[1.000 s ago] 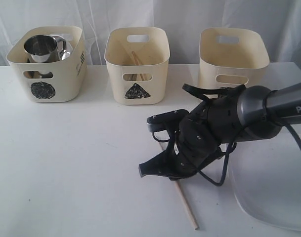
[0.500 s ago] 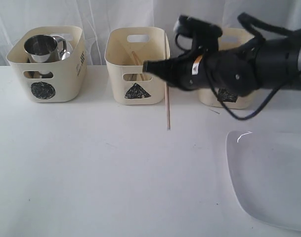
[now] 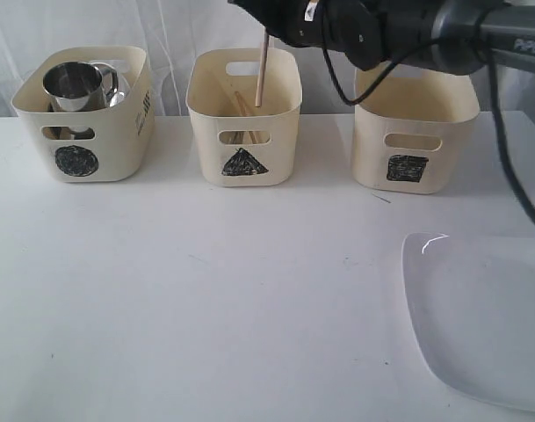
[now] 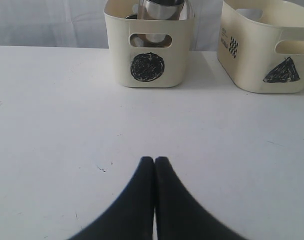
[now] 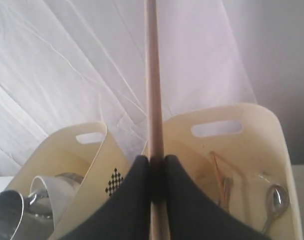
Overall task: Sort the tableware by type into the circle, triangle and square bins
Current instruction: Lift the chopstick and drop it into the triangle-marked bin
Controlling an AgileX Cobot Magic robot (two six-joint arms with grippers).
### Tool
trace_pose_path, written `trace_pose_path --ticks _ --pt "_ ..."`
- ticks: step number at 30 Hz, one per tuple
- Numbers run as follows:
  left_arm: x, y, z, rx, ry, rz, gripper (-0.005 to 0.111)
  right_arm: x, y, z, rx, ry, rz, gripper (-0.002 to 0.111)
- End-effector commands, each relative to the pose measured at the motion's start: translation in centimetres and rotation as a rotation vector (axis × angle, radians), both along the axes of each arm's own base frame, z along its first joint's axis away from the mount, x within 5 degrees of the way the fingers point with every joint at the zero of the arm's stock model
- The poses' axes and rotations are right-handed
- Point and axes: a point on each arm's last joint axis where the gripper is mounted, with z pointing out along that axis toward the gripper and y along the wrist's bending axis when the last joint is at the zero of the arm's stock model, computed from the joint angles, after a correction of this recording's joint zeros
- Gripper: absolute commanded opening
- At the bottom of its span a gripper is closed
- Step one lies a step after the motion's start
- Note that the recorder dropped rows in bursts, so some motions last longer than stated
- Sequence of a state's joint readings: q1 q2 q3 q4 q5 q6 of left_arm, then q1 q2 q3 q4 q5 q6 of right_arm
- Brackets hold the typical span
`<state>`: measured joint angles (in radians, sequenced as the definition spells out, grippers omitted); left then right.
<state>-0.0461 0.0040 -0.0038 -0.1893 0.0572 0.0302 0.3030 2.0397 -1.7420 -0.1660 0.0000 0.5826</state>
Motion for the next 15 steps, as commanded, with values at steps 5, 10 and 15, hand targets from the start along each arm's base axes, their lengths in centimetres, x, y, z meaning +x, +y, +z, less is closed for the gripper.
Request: trace_pose_path --ticks 5,10,15 --pt "0.0 0.0 -0.1 -0.006 -0.004 0.005 0.0 4.2 -0.3 -2.4 -0.08 0.001 -0.021 0.0" --pt "0.0 0.0 -0.1 -0.006 -0.004 0.005 0.0 4.7 -0.1 -3.4 -0.08 -0.004 -0.017 0.015" --pt "0.0 0.0 -0.1 -0.006 -0.004 0.005 0.0 4.7 -0.2 -3.7 -0.1 0.017 -0.017 0.031"
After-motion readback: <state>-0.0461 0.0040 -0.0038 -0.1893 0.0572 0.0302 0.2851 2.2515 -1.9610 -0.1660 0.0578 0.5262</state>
